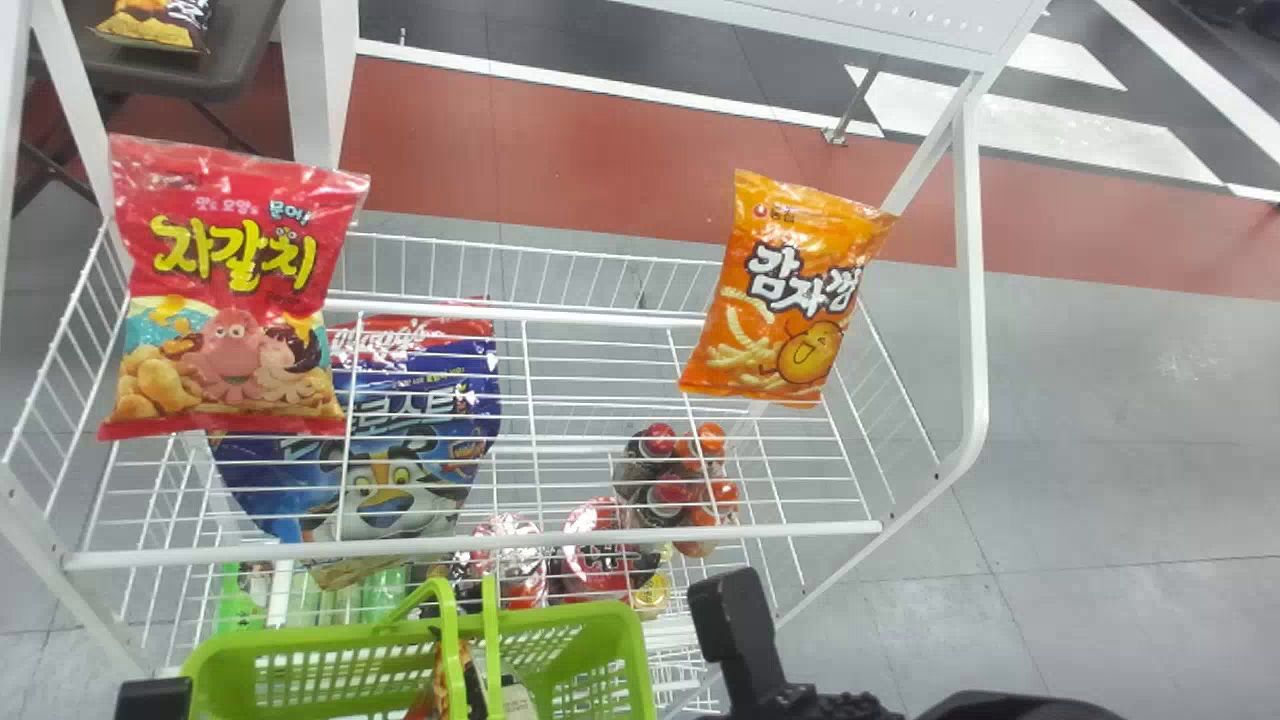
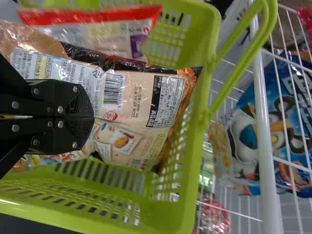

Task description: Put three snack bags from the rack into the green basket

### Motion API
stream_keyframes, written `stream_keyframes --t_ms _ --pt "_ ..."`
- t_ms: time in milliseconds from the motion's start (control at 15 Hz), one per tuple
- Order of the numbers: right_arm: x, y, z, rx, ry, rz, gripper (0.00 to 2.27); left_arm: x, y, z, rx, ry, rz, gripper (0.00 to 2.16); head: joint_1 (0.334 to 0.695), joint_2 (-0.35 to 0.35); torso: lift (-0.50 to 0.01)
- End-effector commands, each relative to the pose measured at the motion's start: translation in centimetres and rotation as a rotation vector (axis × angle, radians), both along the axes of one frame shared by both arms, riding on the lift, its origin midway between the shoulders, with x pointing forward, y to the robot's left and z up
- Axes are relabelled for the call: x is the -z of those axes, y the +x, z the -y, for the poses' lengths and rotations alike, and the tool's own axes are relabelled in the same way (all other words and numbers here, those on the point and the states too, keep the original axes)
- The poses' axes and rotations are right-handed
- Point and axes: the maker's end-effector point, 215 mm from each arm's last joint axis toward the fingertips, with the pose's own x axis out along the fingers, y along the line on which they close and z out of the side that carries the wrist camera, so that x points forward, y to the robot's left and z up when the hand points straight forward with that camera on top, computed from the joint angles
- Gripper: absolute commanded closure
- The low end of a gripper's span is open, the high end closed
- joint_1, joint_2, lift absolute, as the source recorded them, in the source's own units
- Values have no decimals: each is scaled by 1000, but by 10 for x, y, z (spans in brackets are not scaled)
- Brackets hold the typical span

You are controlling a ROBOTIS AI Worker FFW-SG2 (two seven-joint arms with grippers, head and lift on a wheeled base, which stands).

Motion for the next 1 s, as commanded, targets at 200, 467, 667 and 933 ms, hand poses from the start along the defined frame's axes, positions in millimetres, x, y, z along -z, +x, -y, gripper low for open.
stream_keyframes --t_ms 200,467,667,933 --pt "37 -27 -23 -173 -91 -28 1592 1 3 -2 -7 3 8 2071 695 -350 0" --pt "-4 -6 -1 -139 -124 76 -1 1 5 -3 -12 4 10 2071 695 -350 0" --pt "-42 15 22 -94 -152 152 53 1 6 -3 -12 4 13 2074 695 -350 0" --pt "-94 75 37 -6 -111 361 66 3 5 -4 -12 4 7 2074 695 -350 0"
